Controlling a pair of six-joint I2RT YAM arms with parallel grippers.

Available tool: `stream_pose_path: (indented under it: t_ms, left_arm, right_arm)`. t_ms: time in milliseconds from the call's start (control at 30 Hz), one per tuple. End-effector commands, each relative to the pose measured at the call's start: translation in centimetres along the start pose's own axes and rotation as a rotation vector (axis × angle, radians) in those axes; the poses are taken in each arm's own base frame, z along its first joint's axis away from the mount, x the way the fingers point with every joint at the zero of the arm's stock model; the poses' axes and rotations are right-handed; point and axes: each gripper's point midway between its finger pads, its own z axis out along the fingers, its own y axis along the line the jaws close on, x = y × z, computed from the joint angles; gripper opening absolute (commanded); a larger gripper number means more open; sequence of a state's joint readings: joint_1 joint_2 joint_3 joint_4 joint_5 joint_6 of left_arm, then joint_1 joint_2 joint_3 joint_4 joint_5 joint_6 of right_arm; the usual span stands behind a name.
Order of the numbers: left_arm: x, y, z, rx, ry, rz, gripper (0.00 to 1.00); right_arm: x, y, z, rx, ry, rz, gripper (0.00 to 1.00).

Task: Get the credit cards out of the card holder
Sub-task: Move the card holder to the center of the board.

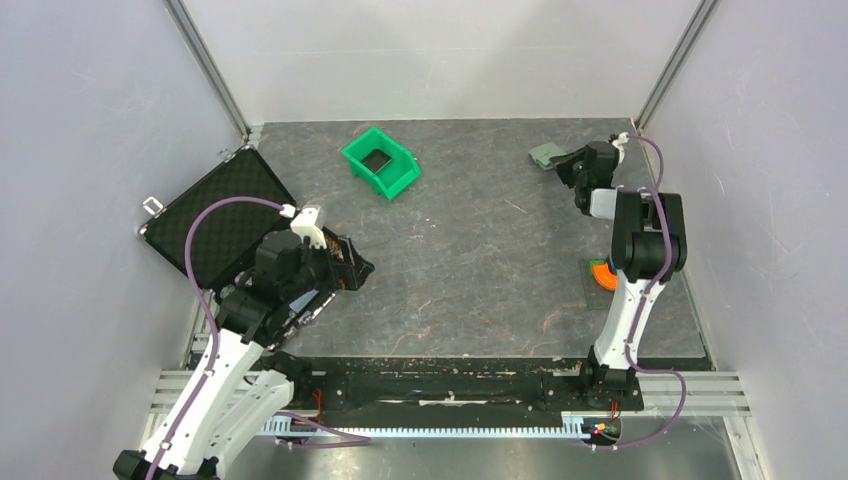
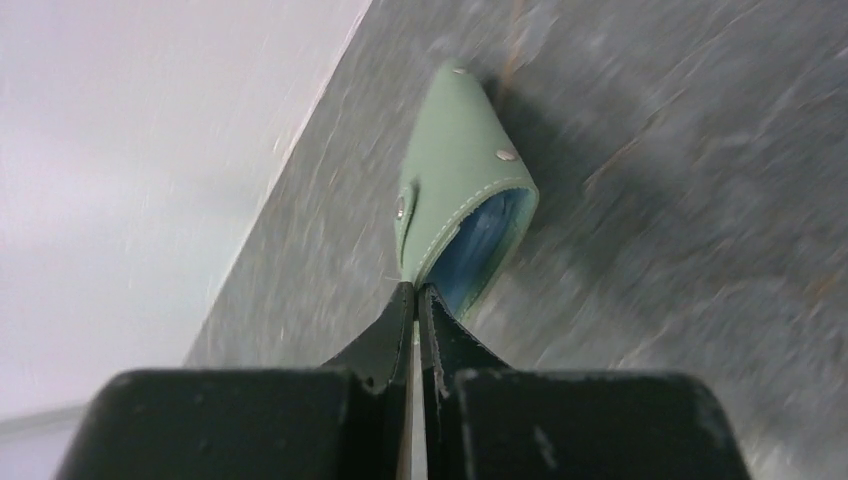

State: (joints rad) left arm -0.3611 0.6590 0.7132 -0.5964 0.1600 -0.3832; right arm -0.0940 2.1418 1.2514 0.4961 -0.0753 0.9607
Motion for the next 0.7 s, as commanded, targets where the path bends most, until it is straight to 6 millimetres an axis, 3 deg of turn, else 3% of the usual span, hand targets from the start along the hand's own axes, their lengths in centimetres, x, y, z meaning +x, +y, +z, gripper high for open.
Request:
stream_pose_path:
  t_ms: [0,167,333,567,667]
  left_arm:
    - [-0.9,-0.4,-0.3,0.013,-0.033,-0.02,1.0]
    - [-1.0,-0.5,-0.4,0.018,-0.038,-0.013,1.0]
    - [-0.8,-0.4,-0.2,0.017,-0.027,-0.003,1.0]
    - [-0.5,-0.3,0.5,0.01,0.015,0.0,1.0]
    - [-0.4,-0.4,0.6,0.014,0.025,-0.007,1.0]
  right_arm:
    - [0.7,4.6,-4.8,-0.136,0.087,-0.211,0.0]
    - [5.3,5.5,-9.4,-0.212,0.282,-0.468,0.0]
    - [9.8,4.6,-16.6,-0.379,0.451,-0.634,0.0]
    - [20.0,4.9,-25.9,-0.67,0.774,-0.803,0.0]
    - [22.7,4.8,-28.0,-0.726,0.849,-0.89,0.0]
